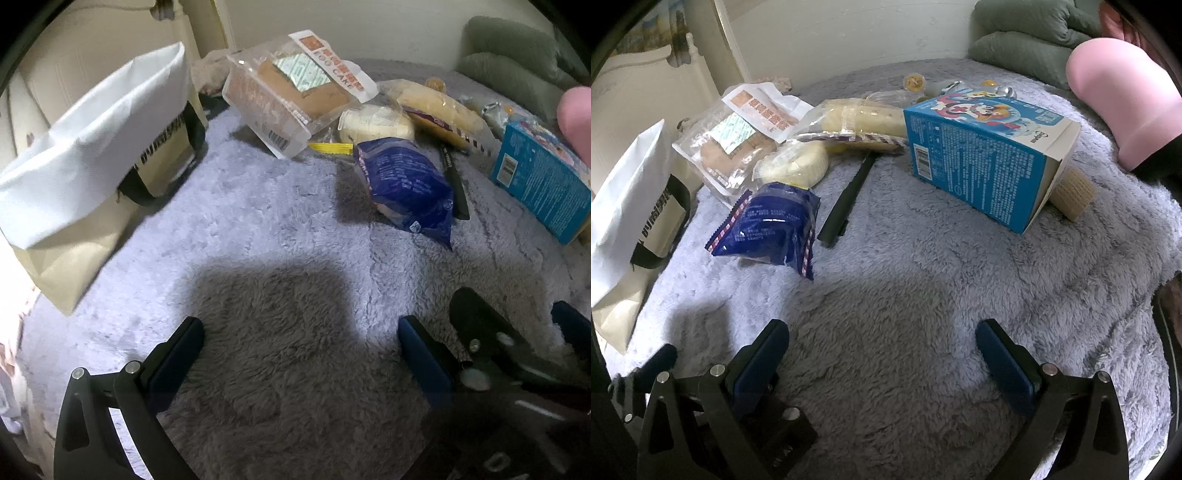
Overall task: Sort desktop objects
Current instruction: 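Grasp the blue snack bag with the left tool while the right tool grasps the black pen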
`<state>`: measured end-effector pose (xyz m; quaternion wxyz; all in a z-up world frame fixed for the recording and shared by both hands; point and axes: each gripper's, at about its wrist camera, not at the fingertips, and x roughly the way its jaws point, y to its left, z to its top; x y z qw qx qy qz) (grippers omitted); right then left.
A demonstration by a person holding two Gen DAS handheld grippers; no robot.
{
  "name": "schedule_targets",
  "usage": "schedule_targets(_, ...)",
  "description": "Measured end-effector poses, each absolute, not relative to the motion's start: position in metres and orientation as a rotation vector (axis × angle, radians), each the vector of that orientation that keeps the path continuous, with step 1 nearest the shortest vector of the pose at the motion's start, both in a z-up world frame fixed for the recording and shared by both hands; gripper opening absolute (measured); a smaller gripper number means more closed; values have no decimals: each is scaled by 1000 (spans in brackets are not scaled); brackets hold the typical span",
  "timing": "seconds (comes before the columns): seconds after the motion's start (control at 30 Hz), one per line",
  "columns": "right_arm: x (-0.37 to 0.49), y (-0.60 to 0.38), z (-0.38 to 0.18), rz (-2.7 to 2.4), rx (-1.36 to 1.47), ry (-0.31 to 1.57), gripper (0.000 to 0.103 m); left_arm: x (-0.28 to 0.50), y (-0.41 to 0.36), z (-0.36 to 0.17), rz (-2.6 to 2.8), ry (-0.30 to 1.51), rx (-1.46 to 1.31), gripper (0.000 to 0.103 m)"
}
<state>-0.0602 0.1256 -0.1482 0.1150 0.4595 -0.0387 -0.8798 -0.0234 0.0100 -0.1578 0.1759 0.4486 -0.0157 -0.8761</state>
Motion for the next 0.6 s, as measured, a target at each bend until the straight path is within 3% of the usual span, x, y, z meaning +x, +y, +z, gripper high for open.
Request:
schedule_targets(0.37, -63, 125, -152, -2562, 1370, -134, 103, -18, 18, -152, -2422, -33, 1335, 103)
schedule_targets(0.47, -65, 120, -150, -2524, 1406, -53, 103, -22, 23, -146, -2434, -80, 1385, 103)
schedule_targets(0.53, -64, 129, -145, -2502, 1388, -69, 93, -29, 32, -137, -2489, -106, 1424, 103)
schedule_targets(0.6, -60, 146, -133, -2496, 1332, -194, 92, -32, 42, -123, -2564, -108, 1418, 103)
